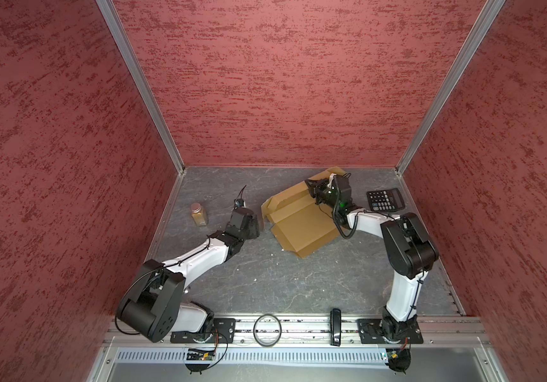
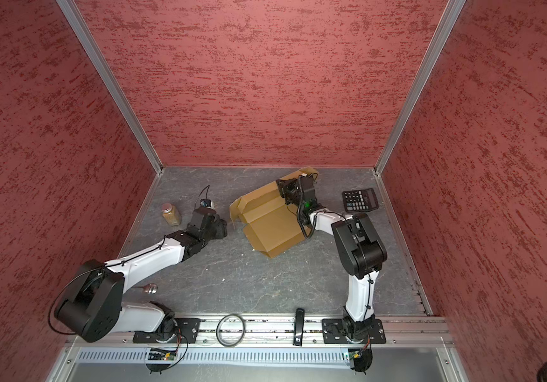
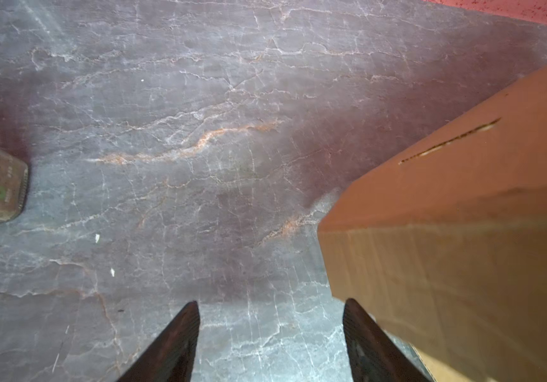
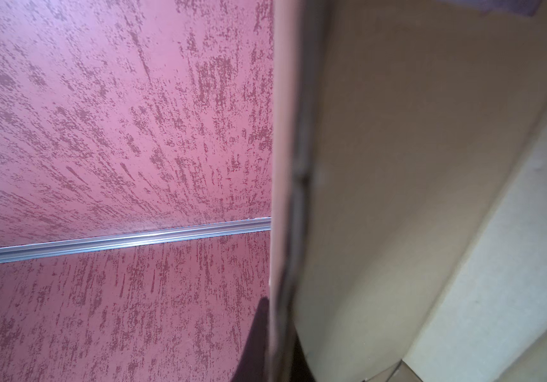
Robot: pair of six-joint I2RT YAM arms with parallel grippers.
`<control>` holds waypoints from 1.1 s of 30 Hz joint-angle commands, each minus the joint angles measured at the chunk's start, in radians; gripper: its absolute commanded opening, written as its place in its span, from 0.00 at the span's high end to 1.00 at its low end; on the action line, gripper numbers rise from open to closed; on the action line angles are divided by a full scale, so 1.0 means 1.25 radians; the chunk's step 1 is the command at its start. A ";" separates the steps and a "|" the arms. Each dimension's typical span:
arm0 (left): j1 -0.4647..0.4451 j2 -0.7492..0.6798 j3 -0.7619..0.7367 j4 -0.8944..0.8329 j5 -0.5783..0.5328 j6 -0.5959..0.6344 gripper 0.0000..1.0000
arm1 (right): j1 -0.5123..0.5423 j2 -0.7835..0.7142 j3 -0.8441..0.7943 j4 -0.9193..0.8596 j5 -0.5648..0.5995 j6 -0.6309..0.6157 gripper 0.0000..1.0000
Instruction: Fold the paper box
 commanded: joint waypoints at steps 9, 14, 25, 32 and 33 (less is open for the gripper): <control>0.016 0.060 0.054 0.069 0.048 0.047 0.30 | -0.006 0.022 0.062 -0.039 -0.003 0.000 1.00; 0.016 0.080 0.061 0.102 0.077 0.064 0.30 | -0.006 0.033 0.085 -0.058 -0.009 0.000 1.00; 0.013 0.137 0.104 0.128 0.115 0.085 0.29 | -0.006 0.041 0.099 -0.083 -0.008 -0.004 1.00; -0.007 0.145 0.108 0.135 0.121 0.085 0.28 | -0.007 0.049 0.111 -0.096 -0.005 -0.002 1.00; -0.010 0.144 0.107 0.136 0.120 0.083 0.28 | -0.006 0.053 0.115 -0.097 -0.006 -0.002 1.00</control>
